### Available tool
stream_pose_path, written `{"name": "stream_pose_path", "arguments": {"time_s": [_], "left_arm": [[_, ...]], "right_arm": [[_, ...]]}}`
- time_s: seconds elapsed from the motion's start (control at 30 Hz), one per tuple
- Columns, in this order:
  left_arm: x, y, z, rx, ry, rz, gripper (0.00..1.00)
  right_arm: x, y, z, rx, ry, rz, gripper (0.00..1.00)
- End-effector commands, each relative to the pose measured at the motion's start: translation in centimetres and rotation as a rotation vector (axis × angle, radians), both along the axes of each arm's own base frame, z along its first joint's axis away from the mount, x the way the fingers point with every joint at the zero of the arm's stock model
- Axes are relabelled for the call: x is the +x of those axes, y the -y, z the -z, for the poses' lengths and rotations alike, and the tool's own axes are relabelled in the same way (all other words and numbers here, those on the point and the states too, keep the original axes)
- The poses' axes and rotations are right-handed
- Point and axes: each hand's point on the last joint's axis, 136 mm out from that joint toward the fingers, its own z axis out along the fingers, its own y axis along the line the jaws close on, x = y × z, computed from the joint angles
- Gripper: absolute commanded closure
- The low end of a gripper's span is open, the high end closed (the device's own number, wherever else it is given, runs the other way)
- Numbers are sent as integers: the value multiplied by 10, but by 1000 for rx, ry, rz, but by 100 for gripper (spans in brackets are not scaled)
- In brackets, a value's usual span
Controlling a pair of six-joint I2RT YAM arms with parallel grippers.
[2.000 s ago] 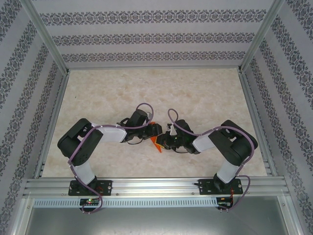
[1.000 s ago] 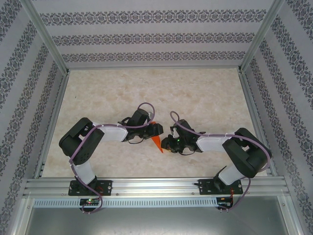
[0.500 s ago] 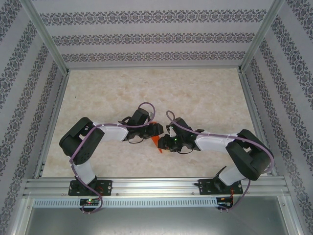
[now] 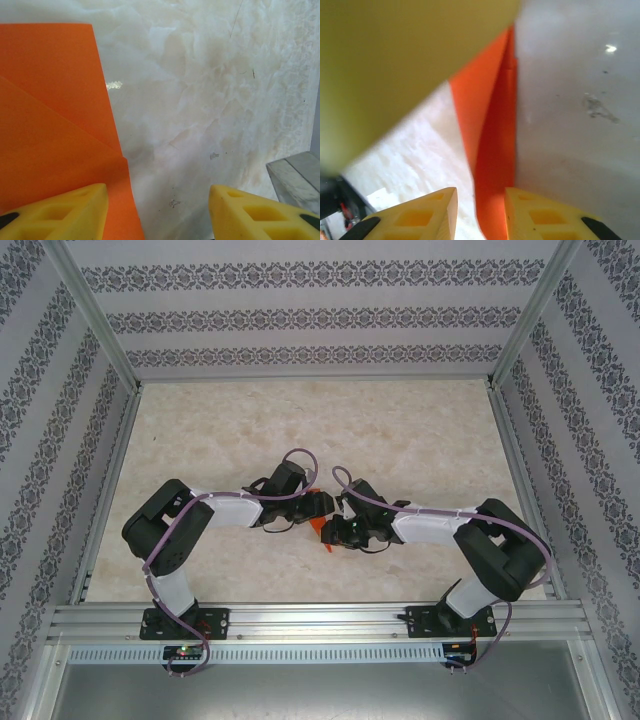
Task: Fold a paper plane with a square sheet of paper (pick it up from the middle)
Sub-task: Fold the wing for the fifth time at the center of the table.
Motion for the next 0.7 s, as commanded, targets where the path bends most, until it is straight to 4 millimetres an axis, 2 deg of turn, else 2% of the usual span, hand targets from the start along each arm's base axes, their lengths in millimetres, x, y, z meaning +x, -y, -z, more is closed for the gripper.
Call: {"name": "stream_pose_path", "arguments": {"time_s": [0.0, 0.3, 0.43, 0.6, 0.67], "left_arm": [[-6, -9, 24, 75, -36, 11, 43], [-7, -10, 25, 82, -40, 15, 43], [-8, -10, 26, 83, -43, 16, 43], [-8, -11, 27, 90, -46, 17, 44], [-9, -11, 28, 90, -47, 17, 44]], "right_arm": [[3, 2, 5, -43, 20, -7, 72], [-6, 11, 24, -76, -34, 18, 84], [-12, 12, 26, -71, -54, 8, 81], [-15, 17, 28, -90, -62, 16, 87], [-14, 17, 26, -84, -60, 19, 84]]}}
